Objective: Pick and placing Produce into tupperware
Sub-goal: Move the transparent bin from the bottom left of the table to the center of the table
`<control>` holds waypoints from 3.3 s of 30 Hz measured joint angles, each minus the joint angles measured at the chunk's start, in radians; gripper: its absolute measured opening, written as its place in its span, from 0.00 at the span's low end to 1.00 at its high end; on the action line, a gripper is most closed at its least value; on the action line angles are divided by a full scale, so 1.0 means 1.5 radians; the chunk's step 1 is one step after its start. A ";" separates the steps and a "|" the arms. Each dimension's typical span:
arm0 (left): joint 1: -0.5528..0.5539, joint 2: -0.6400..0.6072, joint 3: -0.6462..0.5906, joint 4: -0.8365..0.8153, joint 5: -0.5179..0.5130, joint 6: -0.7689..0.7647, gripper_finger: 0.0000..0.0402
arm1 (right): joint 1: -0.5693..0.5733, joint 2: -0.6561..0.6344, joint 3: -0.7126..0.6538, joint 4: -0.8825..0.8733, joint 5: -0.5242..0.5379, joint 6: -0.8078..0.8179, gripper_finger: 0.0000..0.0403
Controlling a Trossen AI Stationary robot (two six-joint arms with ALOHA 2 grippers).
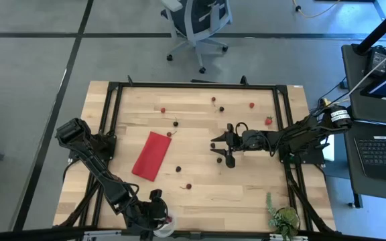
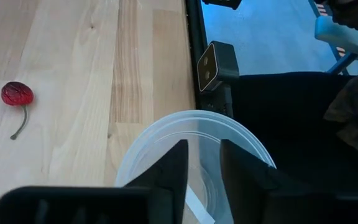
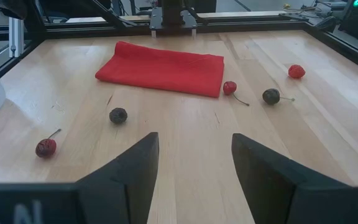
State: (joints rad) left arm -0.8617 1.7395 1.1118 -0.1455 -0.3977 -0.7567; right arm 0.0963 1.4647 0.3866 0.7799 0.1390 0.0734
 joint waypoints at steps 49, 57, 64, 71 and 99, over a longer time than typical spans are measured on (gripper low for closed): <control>0.148 -0.105 0.000 -0.207 0.265 -0.012 0.50 | 0.000 0.000 0.000 0.000 0.000 -0.022 0.51; 0.146 -0.110 0.000 -0.206 0.256 0.026 0.57 | 0.000 0.000 0.000 0.000 0.000 -0.020 0.51; 0.135 -0.110 0.002 -0.210 0.221 0.018 0.57 | 0.000 0.000 0.000 0.000 0.000 -0.020 0.51; 0.111 -0.109 0.065 -0.299 0.172 0.017 0.56 | 0.000 0.000 0.000 0.000 0.000 -0.016 0.51; 0.095 0.089 0.260 -0.545 0.192 -0.115 0.56 | 0.000 0.000 0.000 -0.006 0.000 -0.001 0.51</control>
State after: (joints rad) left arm -0.7190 1.8736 1.5015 -0.9636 -0.1104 -0.9297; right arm 0.0964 1.4647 0.3870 0.7713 0.1390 0.0715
